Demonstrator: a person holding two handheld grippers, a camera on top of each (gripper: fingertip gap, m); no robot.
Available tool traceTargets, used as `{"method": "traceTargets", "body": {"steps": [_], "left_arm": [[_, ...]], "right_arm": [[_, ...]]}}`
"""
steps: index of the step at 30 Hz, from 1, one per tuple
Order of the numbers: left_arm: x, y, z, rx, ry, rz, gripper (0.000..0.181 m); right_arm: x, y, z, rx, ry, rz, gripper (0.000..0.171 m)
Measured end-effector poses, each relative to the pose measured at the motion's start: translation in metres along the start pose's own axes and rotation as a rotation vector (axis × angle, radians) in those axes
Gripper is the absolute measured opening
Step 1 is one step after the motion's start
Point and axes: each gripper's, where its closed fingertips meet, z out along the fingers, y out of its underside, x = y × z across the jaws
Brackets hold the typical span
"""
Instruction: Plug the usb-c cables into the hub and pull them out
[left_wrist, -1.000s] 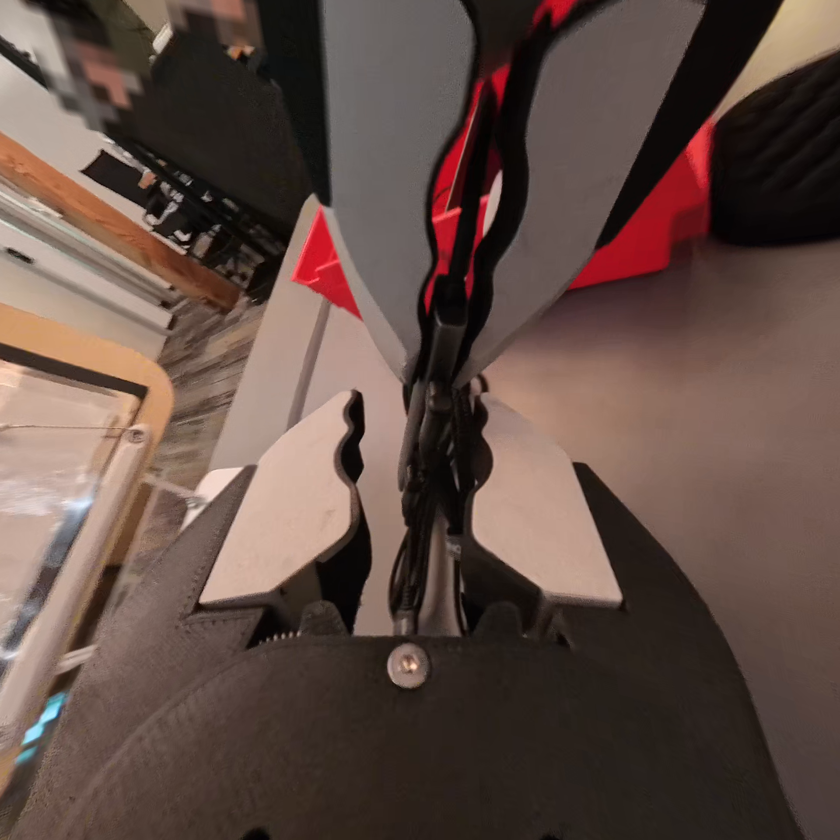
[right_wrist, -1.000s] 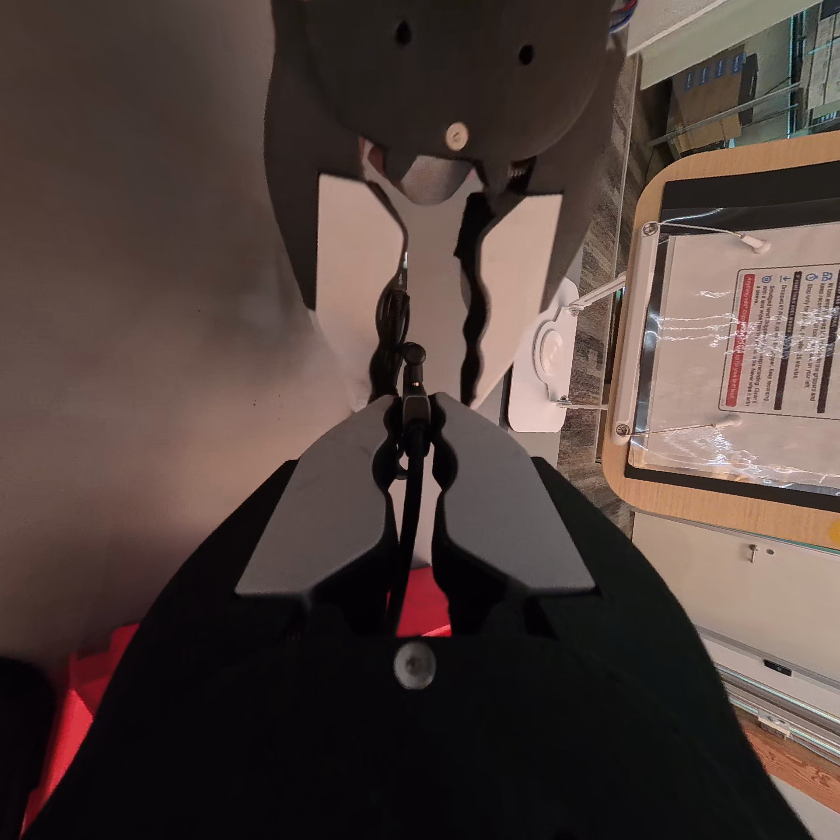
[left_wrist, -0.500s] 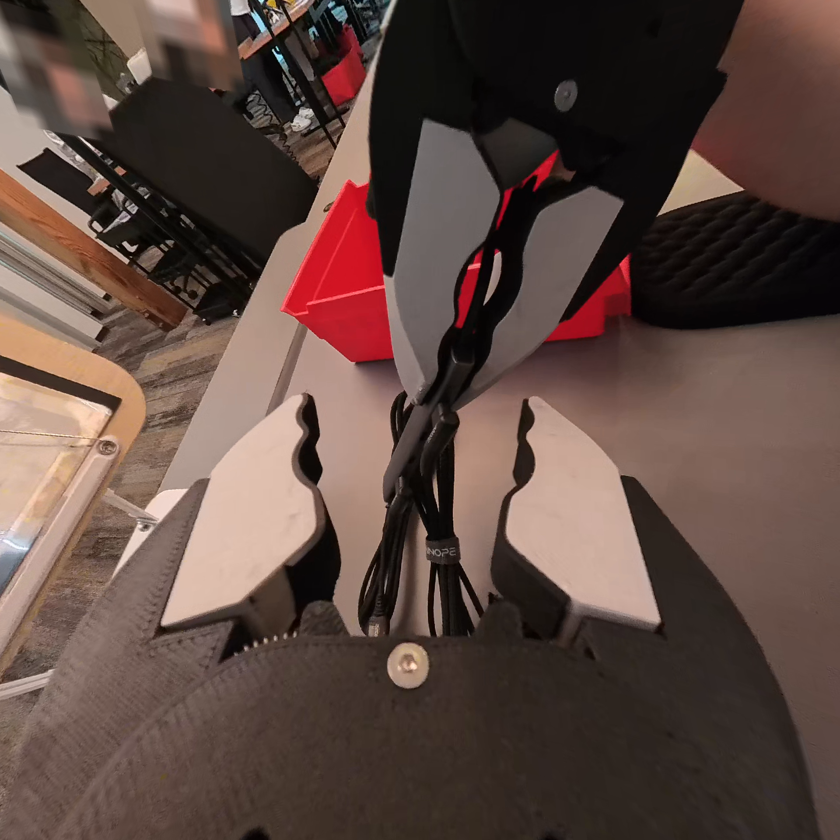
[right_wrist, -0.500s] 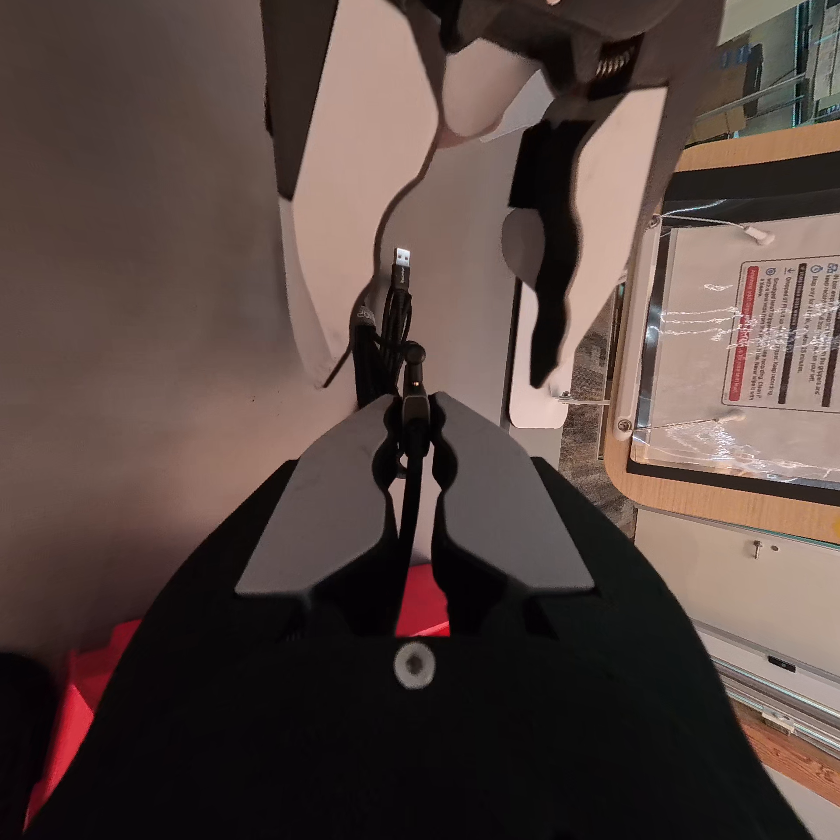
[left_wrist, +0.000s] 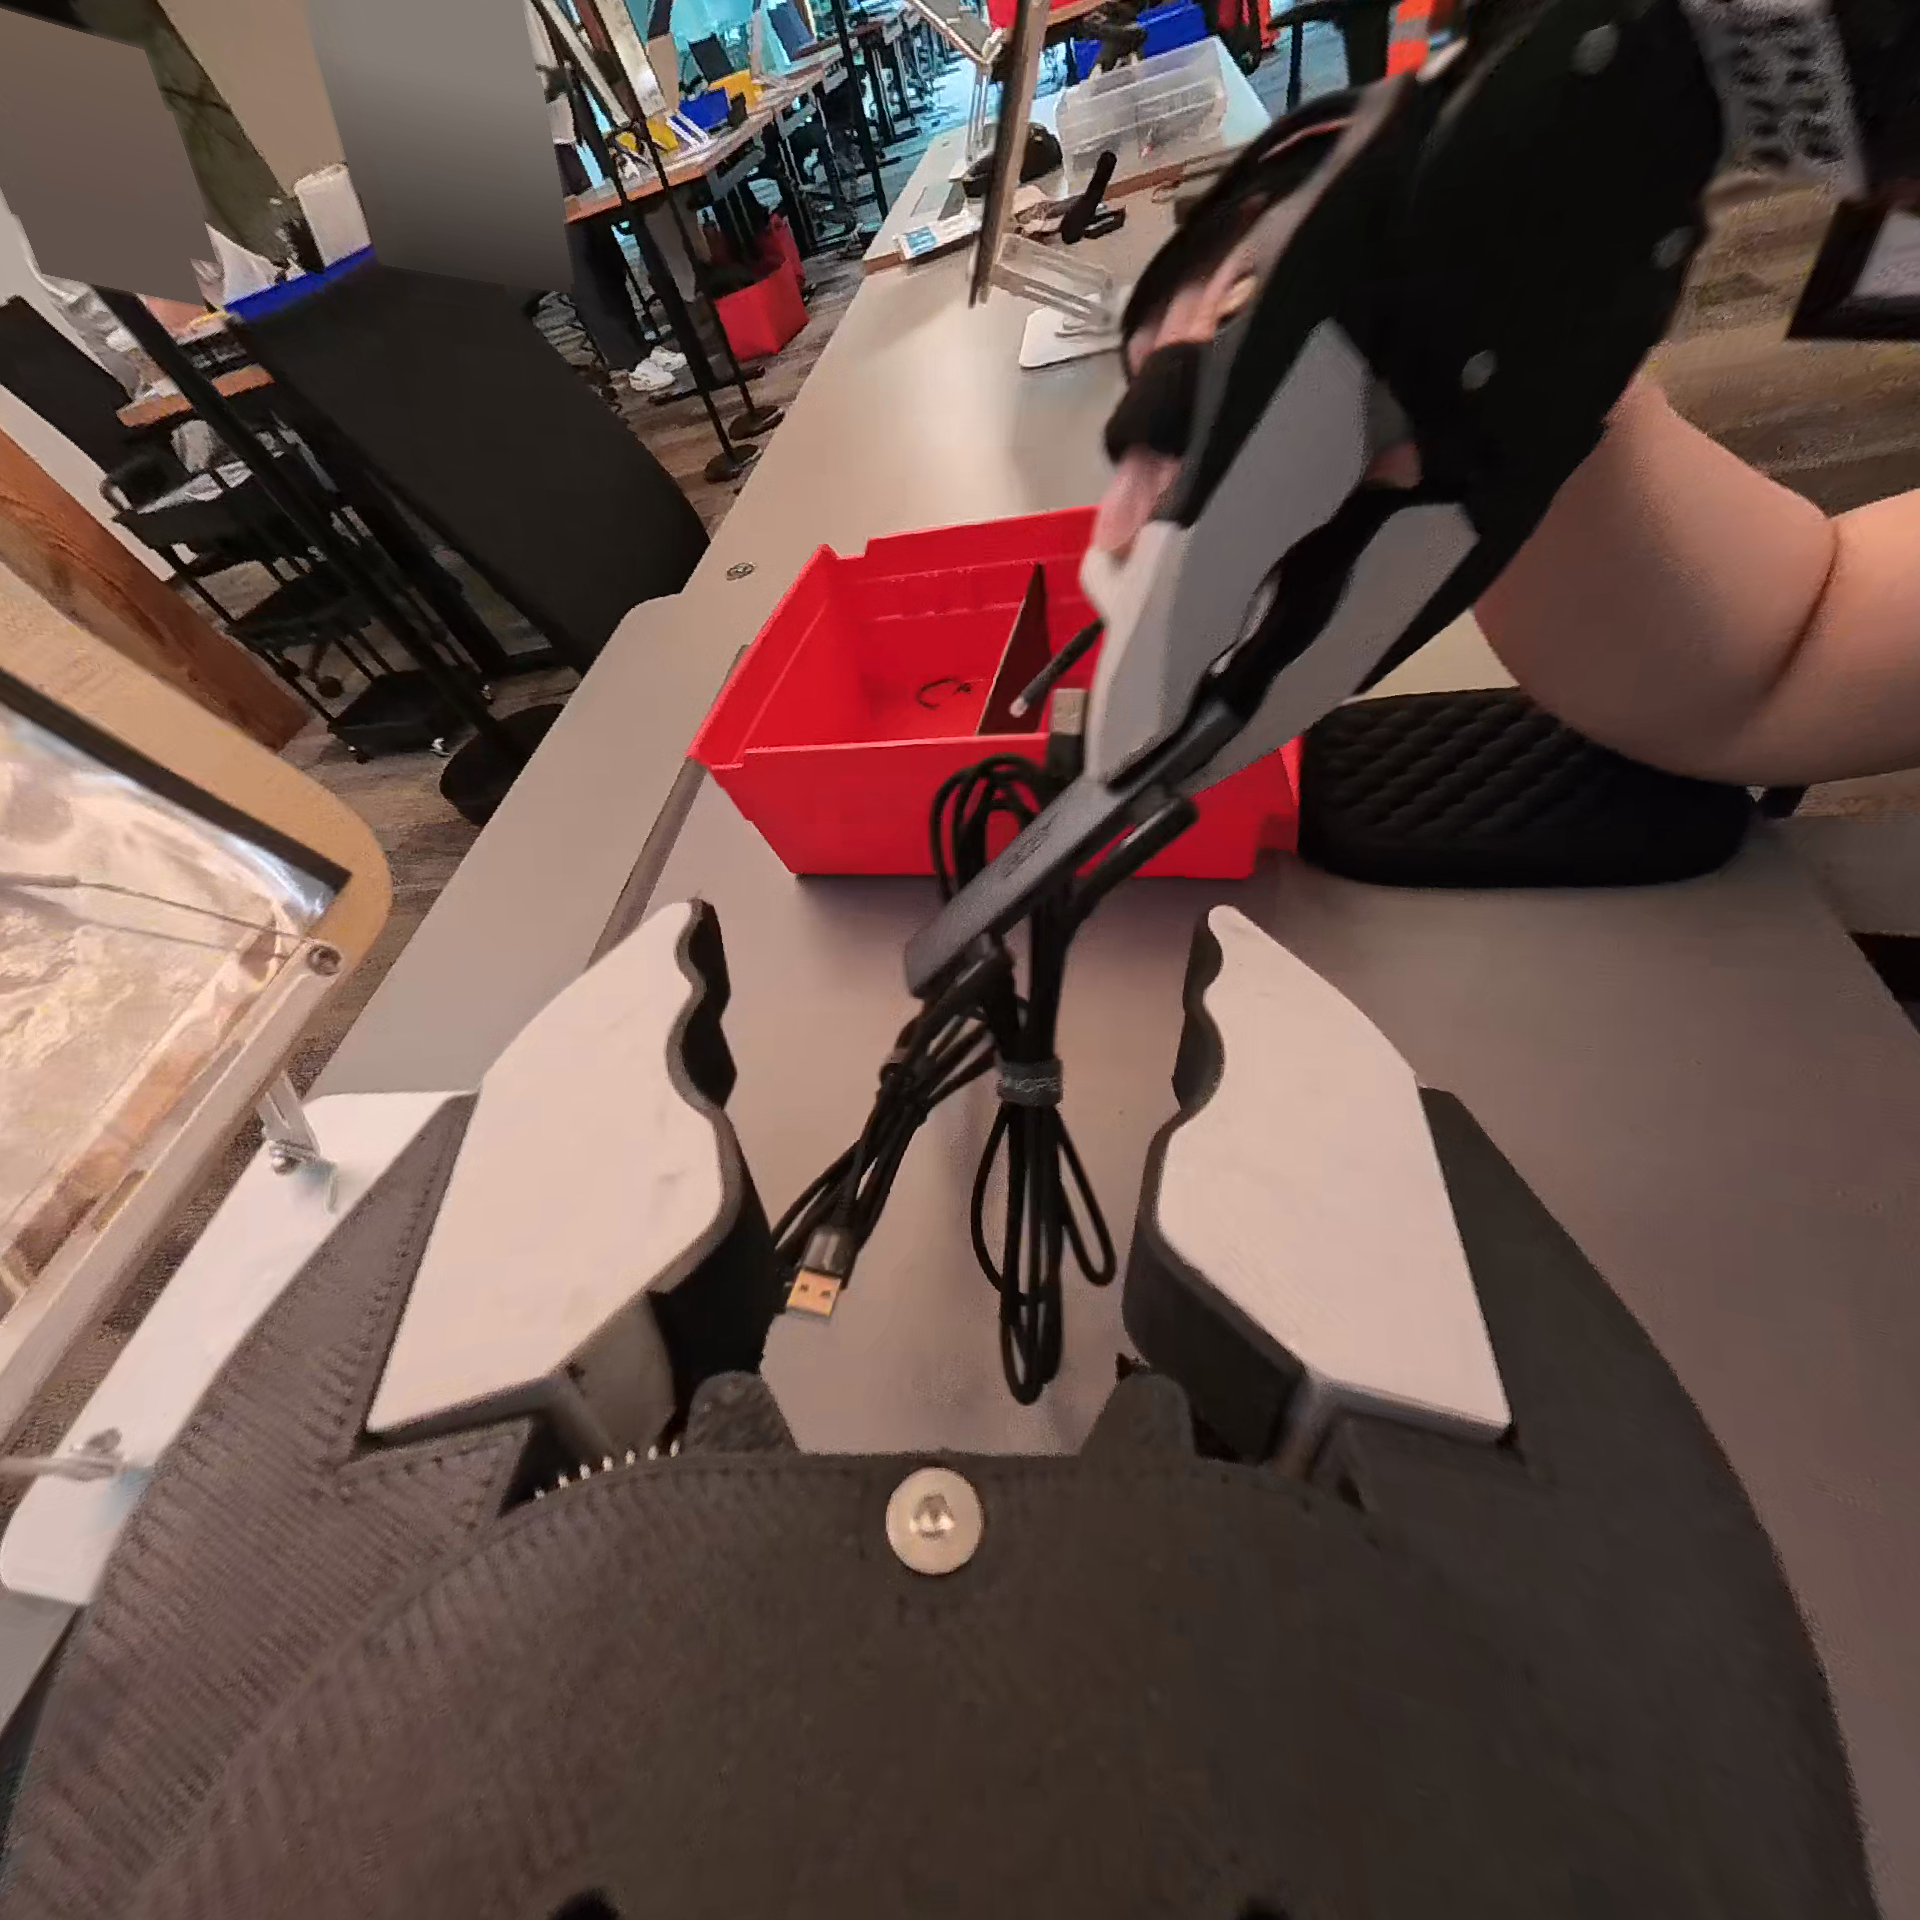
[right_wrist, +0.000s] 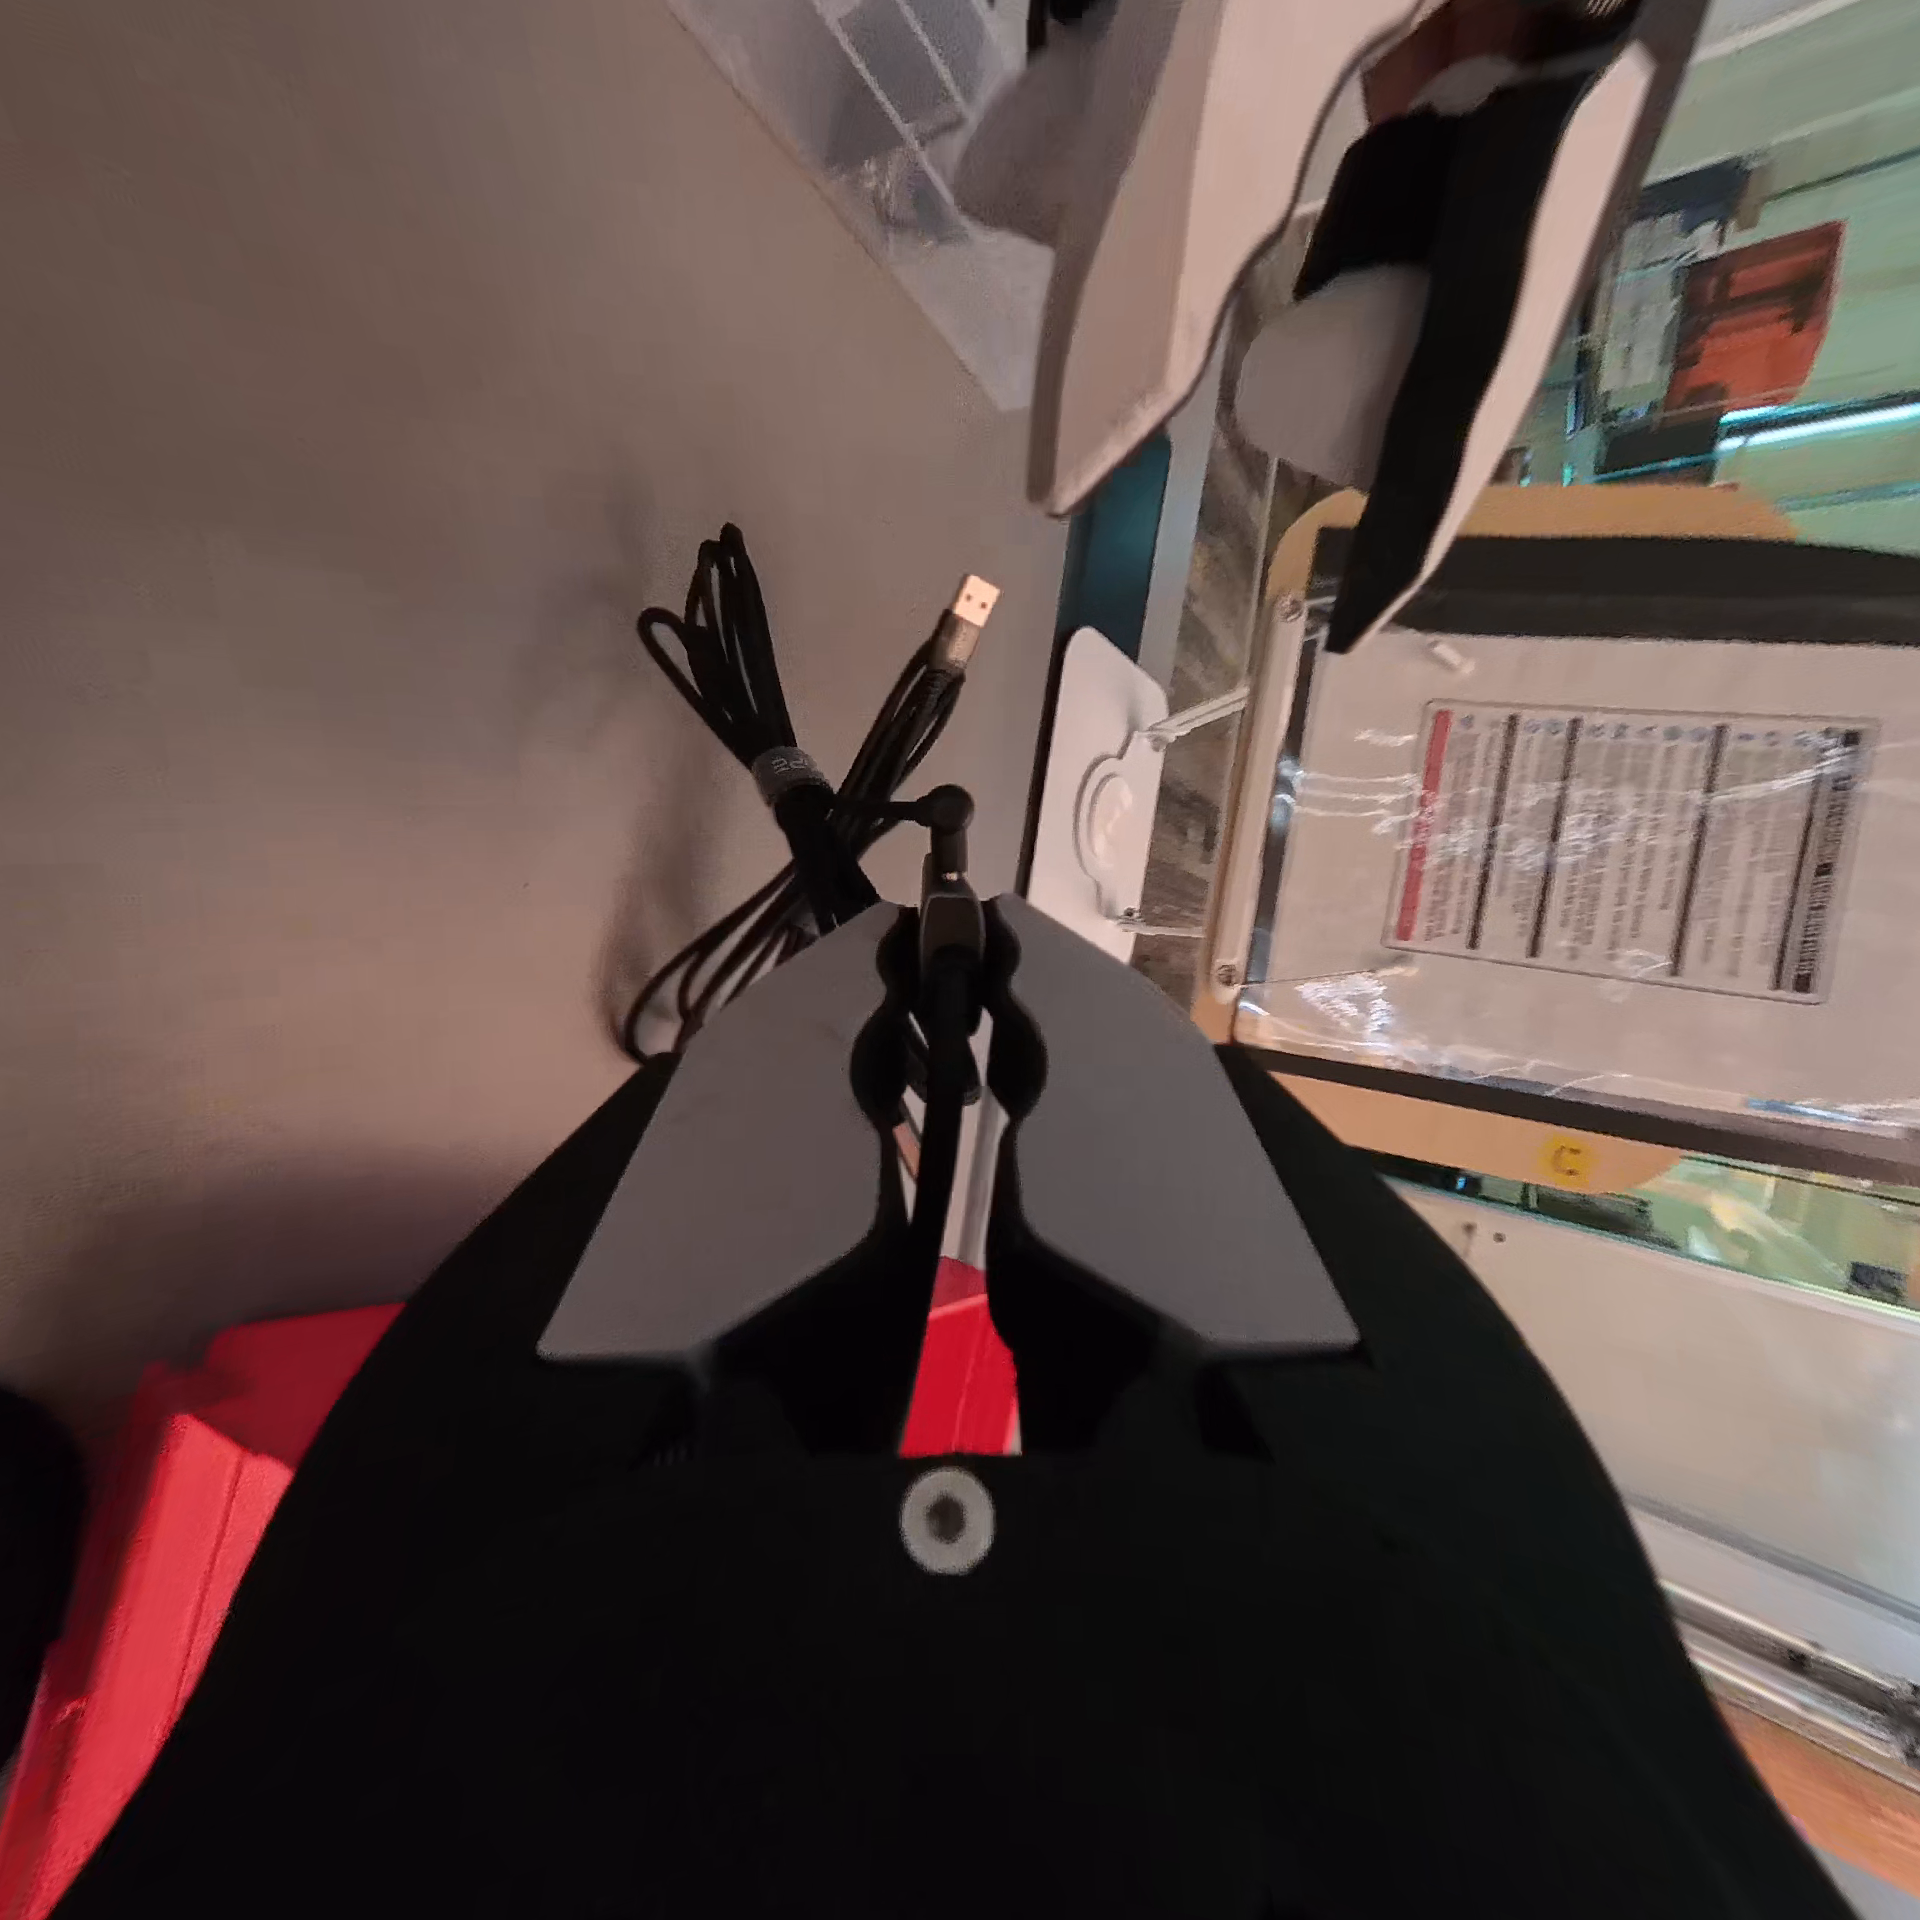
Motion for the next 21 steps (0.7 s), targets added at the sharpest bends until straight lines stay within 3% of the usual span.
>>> {"method": "traceTargets", "body": {"steps": [8,15,18,21], "left_arm": [[-0.002,0.001,-0.018,0.069,0.085,-0.062,0.073],[0.041,-0.015,-0.028,0.188,0.43,-0.156,0.071],[0.067,-0.013,-0.03,0.138,0.553,-0.146,0.067],[0.095,0.009,-0.027,-0.026,0.676,-0.118,0.063]], "right_arm": [[0.007,-0.038,-0.045,0.116,0.088,-0.063,0.012],[-0.011,-0.075,-0.068,0.271,0.024,-0.109,0.012],[-0.023,-0.086,-0.068,0.314,-0.028,-0.143,0.012],[-0.034,-0.096,-0.064,0.34,-0.077,-0.172,0.012]]}}
